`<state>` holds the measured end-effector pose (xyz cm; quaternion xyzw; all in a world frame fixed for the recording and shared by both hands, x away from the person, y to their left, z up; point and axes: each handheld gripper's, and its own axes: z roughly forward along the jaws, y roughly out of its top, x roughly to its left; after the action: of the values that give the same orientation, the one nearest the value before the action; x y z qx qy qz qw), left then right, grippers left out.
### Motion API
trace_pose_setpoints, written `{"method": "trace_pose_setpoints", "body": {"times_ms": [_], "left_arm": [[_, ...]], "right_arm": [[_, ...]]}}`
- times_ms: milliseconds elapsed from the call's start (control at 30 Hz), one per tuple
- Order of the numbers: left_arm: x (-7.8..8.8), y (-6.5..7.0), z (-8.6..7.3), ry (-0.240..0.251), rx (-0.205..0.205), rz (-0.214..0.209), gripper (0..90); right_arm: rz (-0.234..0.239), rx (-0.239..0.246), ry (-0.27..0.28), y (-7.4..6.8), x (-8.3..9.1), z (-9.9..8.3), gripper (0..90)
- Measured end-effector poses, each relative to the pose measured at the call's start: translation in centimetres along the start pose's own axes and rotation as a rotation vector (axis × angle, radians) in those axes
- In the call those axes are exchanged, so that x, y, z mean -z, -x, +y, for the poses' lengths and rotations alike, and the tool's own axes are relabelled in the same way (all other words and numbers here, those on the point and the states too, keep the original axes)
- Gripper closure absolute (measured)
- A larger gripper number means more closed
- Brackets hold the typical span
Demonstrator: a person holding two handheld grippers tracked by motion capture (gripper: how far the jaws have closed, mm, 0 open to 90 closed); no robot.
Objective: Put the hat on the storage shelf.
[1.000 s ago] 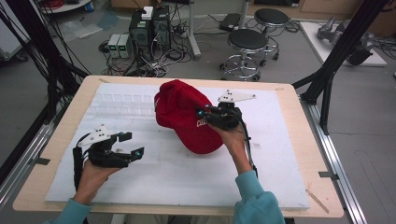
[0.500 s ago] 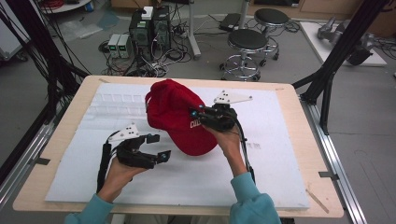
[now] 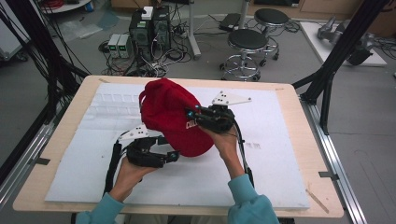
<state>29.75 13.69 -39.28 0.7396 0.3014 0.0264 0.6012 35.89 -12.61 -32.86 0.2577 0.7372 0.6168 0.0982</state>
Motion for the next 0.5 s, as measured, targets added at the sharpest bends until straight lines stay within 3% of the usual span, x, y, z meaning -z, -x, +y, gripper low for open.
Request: {"method": "trace_pose_setpoints", "body": {"times_ms": [200, 367, 500], "left_arm": [[0.0, 0.0, 0.04, 0.003, 0.011, -0.021, 38.6], [0.23, 0.12, 0.1, 0.005, -0.001, -0.018, 59.0], [0.52, 0.16, 0.18, 0.009, -0.002, -0.018, 68.8]], "right_arm": [[0.031, 0.011, 0.025, -0.47, -0.19, 0.11, 81.4], [0.045, 0.024, 0.028, -0.97, -0.48, 0.21, 81.2], [0.043, 0.041, 0.023, -1.03, -0.59, 0.19, 81.0]]}}
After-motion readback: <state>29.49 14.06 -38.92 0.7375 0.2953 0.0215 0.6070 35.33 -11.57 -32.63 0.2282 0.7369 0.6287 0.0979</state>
